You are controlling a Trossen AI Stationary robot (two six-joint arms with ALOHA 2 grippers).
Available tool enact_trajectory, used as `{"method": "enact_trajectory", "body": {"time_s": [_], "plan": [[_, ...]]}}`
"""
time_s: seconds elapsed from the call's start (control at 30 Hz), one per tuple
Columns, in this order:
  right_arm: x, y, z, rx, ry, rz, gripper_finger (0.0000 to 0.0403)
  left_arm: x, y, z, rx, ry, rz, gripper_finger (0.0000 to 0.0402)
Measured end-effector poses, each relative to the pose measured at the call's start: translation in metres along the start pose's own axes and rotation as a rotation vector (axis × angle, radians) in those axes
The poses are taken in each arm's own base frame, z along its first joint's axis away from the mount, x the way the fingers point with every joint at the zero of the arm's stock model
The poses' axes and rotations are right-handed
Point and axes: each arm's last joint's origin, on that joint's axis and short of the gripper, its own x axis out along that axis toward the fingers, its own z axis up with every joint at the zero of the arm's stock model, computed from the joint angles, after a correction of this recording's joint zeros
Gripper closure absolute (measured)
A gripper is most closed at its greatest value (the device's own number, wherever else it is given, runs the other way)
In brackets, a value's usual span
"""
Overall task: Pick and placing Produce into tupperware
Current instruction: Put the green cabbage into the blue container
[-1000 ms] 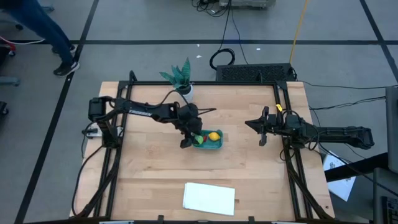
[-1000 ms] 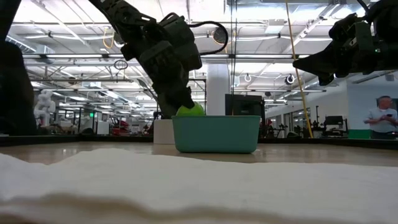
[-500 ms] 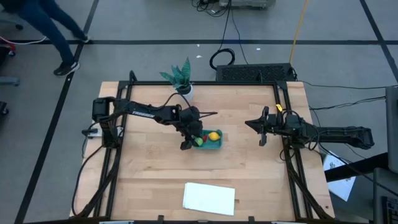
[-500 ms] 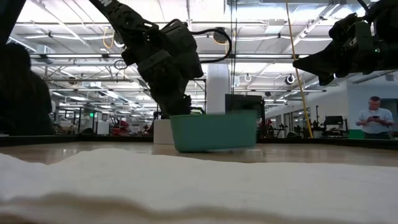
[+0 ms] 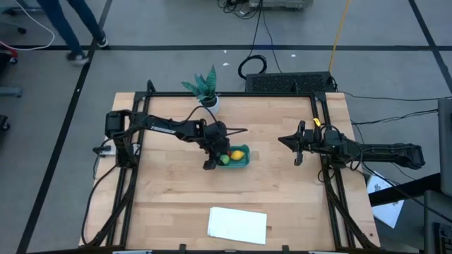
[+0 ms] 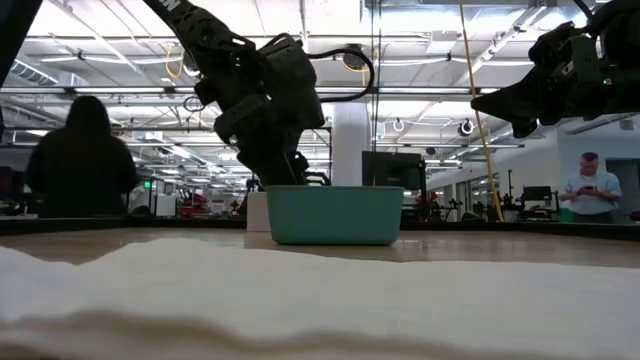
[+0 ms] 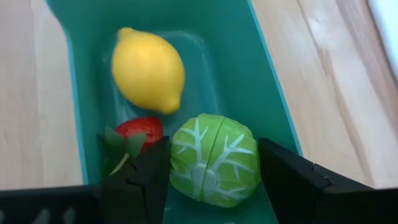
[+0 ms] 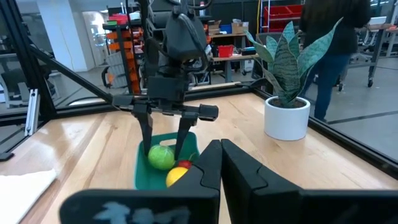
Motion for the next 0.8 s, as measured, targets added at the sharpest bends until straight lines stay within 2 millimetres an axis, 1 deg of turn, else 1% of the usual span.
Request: {"method": "enact_trajectory", "body": {"time_s": [0.1, 0.27, 0.5, 0.8], "plan": [[0.0, 0.0, 0.0, 0.0, 0.0, 0.0, 0.0403, 0.0002, -0.0007, -0.0006, 0.043, 0.007, -0.003, 0.0192], [0.0, 0.0, 0.0, 0.0, 0.0, 0.0, 0.0403, 0.0004, -0.0014, -0.0004, 0.049, 0.003, -0.018, 0.0192], [0.0, 0.0, 0.0, 0.0, 0.0, 0.0, 0.0403, 0.0064, -0.0037, -0.0026, 0.109, 0.02, -0.033, 0.0192], [0.0, 0.0, -0.0001, 0.0, 0.001, 0.0, 0.0403, 0.0068, -0.0038, -0.0032, 0.109, 0.025, -0.035, 0.0192]]}}
